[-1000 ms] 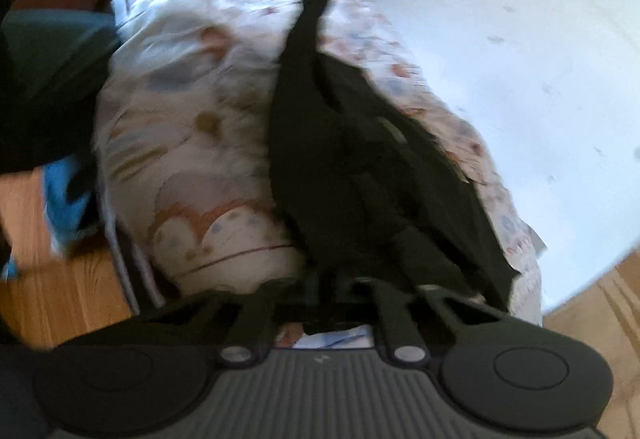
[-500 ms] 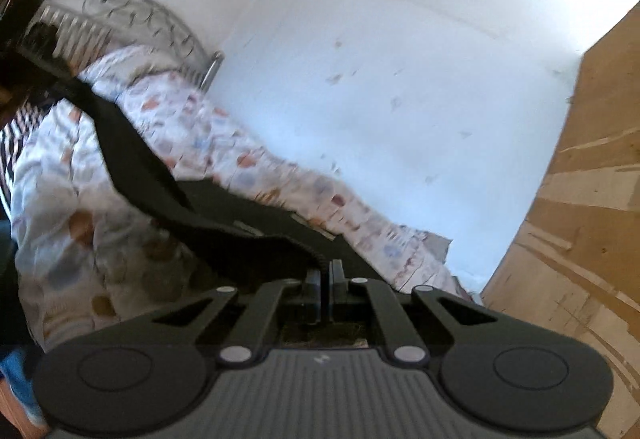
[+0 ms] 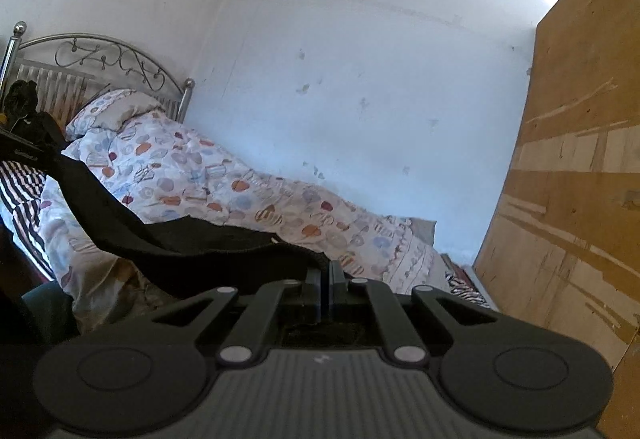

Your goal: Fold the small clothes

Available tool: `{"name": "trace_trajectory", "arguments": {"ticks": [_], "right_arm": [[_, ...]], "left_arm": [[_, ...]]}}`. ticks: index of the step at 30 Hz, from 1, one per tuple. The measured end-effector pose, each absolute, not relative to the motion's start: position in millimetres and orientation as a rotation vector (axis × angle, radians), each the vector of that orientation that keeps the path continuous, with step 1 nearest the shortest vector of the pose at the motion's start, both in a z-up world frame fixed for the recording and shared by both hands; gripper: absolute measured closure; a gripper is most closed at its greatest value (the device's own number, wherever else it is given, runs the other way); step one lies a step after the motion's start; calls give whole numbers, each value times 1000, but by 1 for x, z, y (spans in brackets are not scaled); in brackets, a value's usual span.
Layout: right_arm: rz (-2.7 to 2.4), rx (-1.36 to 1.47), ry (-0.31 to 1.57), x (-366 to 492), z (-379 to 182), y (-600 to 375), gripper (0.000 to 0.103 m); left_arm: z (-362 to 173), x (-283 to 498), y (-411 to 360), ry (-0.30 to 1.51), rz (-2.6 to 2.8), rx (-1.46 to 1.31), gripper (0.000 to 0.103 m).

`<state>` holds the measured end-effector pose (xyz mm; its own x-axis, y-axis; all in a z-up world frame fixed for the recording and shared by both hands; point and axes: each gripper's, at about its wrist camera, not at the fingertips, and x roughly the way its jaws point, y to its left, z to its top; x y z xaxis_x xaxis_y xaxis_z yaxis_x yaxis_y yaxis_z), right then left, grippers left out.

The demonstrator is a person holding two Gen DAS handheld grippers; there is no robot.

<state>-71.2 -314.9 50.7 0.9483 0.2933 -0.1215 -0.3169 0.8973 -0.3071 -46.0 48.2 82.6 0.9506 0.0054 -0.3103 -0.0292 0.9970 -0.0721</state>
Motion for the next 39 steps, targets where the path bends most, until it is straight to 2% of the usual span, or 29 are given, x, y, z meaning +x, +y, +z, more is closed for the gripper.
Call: {"name": "trace_trajectory", "arguments": {"ticks": [9, 13, 18, 25, 30, 39], "right_arm": [[325, -342, 21, 13, 79, -313, 99], [298, -358, 14, 86, 97, -309, 99], [279, -342, 76, 193, 101, -297, 99], [279, -368, 189, 326, 86, -277, 99], [295, -405, 285, 409, 55, -259, 99], [307, -379, 448, 485, -16, -251, 99]], "left_arm": [[126, 44, 57, 309, -5, -119, 98], [145, 114, 57, 313, -18, -87, 98], [150, 222, 63, 408, -3, -64, 98], [118, 355, 73, 517, 3, -18, 98], [80, 434, 82, 592, 26, -27, 98], [18, 509, 90, 718, 28, -74, 98]]}}
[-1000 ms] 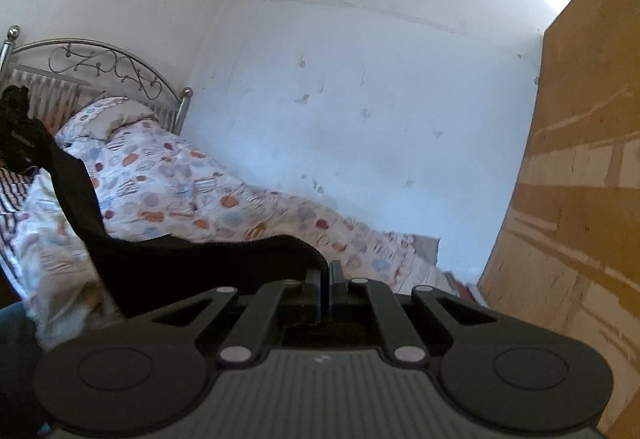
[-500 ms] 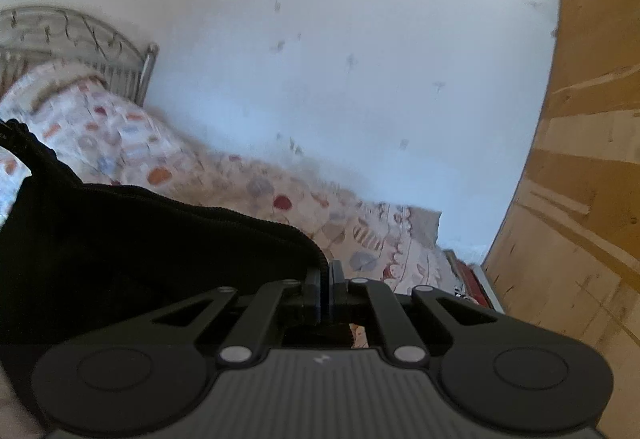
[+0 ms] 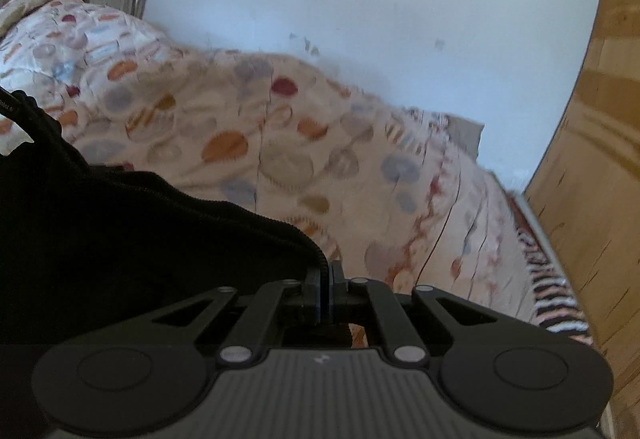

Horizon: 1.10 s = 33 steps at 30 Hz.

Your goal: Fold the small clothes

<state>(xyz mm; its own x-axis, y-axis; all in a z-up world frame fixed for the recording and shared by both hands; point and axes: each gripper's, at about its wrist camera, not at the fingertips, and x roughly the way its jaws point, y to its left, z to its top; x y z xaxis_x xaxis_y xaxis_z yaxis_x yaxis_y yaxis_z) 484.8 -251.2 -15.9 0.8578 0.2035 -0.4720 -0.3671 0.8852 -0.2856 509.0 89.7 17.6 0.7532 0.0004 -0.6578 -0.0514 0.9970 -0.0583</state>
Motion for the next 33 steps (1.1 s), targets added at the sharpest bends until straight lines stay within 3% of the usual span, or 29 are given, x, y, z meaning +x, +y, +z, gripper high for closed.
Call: {"name": "trace_trajectory", "arguments": {"ticks": [6, 8, 9, 11, 12, 13, 14, 16, 19, 21, 33], "right_arm": [[302, -334, 480, 495, -30, -259, 99], [300, -333, 489, 498, -30, -258, 93], [296, -332, 495, 500, -31, -258, 84], [290, -322, 501, 502, -31, -260, 60], [287, -318, 504, 502, -31, -261, 48], [282, -318, 503, 501, -30, -262, 42], [278, -317, 502, 500, -30, -264, 39], [270, -303, 507, 496, -28, -271, 18], [261, -271, 509, 486, -23, -286, 7], [253, -242, 504, 474, -19, -299, 0], [246, -32, 476, 333, -32, -354, 0]], "left_arm": [[-1, 526, 95, 771, 38, -139, 96], [-2, 527, 95, 783, 44, -144, 88], [-2, 527, 95, 788, 48, -150, 84], [0, 526, 98, 800, 33, -179, 50], [1, 524, 101, 801, 25, -200, 40], [3, 522, 103, 801, 20, -218, 24], [6, 519, 106, 796, 15, -236, 19], [11, 511, 113, 782, -4, -259, 15], [17, 490, 124, 751, -1, -255, 2], [19, 473, 131, 729, 9, -232, 1], [-1, 329, 131, 674, 9, -145, 1]]}}
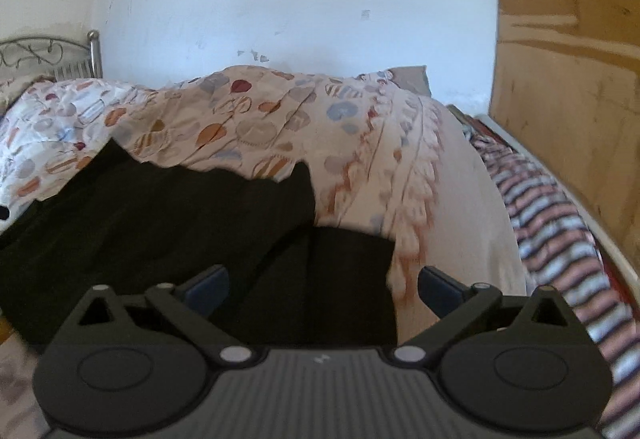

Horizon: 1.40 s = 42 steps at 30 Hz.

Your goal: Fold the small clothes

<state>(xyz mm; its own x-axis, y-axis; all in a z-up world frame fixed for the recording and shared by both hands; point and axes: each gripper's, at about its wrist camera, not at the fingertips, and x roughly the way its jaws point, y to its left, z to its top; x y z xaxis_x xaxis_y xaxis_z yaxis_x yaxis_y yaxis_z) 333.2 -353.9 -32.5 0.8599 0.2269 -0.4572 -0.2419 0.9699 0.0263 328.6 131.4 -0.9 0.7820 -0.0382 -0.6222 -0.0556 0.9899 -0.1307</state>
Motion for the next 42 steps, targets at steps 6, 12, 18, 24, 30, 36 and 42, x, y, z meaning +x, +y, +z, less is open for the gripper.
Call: {"name": "trace_trajectory", "arguments": {"ticks": [6, 12, 18, 24, 30, 36, 42], "right_arm": [[192, 46, 464, 270, -52, -356, 0], [186, 40, 435, 250, -52, -340, 0], [175, 0, 443, 271, -43, -328, 23], [215, -8, 520, 287, -54, -321, 31], [206, 15, 541, 287, -58, -323, 41], [194, 6, 549, 286, -59, -324, 73], [210, -32, 540, 281, -58, -321, 91]], "left_arm": [[-16, 288, 128, 665, 66, -146, 2], [-16, 282, 125, 666, 92, -175, 18], [-18, 289, 124, 695, 72, -214, 56], [-24, 296, 128, 737, 55, -245, 73], [-22, 299, 123, 739, 36, -227, 90], [-20, 298, 116, 726, 37, -189, 99], [-12, 291, 123, 689, 65, -212, 101]]}}
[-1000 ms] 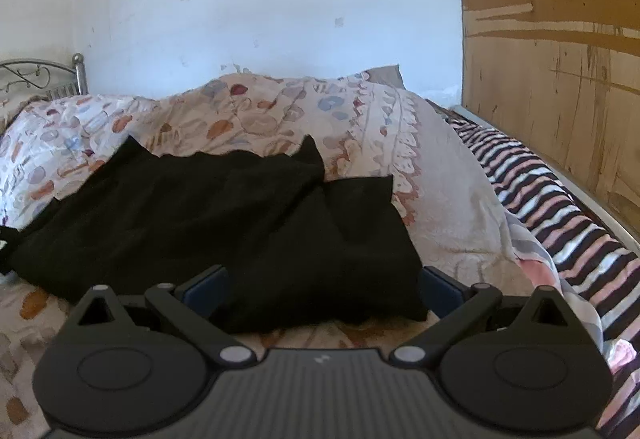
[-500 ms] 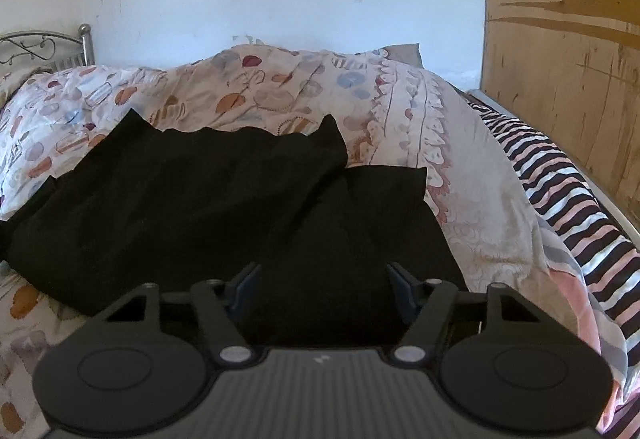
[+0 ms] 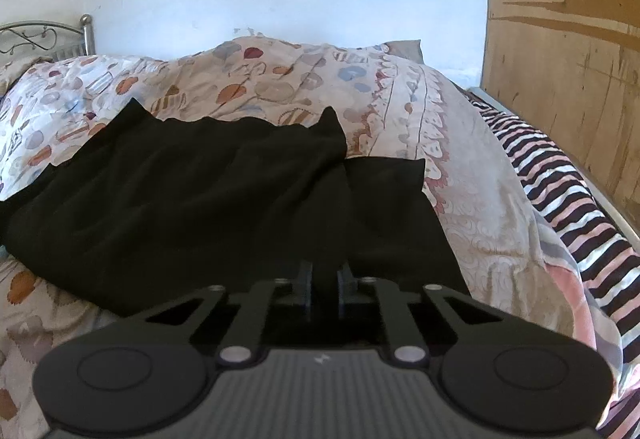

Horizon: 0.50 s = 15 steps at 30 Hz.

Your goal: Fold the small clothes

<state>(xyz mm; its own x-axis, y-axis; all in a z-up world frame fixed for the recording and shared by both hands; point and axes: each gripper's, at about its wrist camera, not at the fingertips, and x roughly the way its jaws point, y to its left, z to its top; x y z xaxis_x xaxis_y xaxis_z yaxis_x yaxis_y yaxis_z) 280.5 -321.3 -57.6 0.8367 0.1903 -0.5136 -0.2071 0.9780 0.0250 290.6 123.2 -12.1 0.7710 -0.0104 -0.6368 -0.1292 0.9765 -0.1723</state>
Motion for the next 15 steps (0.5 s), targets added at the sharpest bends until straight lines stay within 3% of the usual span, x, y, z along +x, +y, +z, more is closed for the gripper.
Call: {"name": "trace_trajectory", "arguments": {"ticks": [8, 15], "right_arm": [[215, 72, 501, 268, -36, -343, 94], [173, 176, 554, 256, -55, -364, 100]], "left_arm": [[7, 271, 150, 629, 125, -248, 101], [-23, 263, 159, 697, 151, -290, 101]]}}
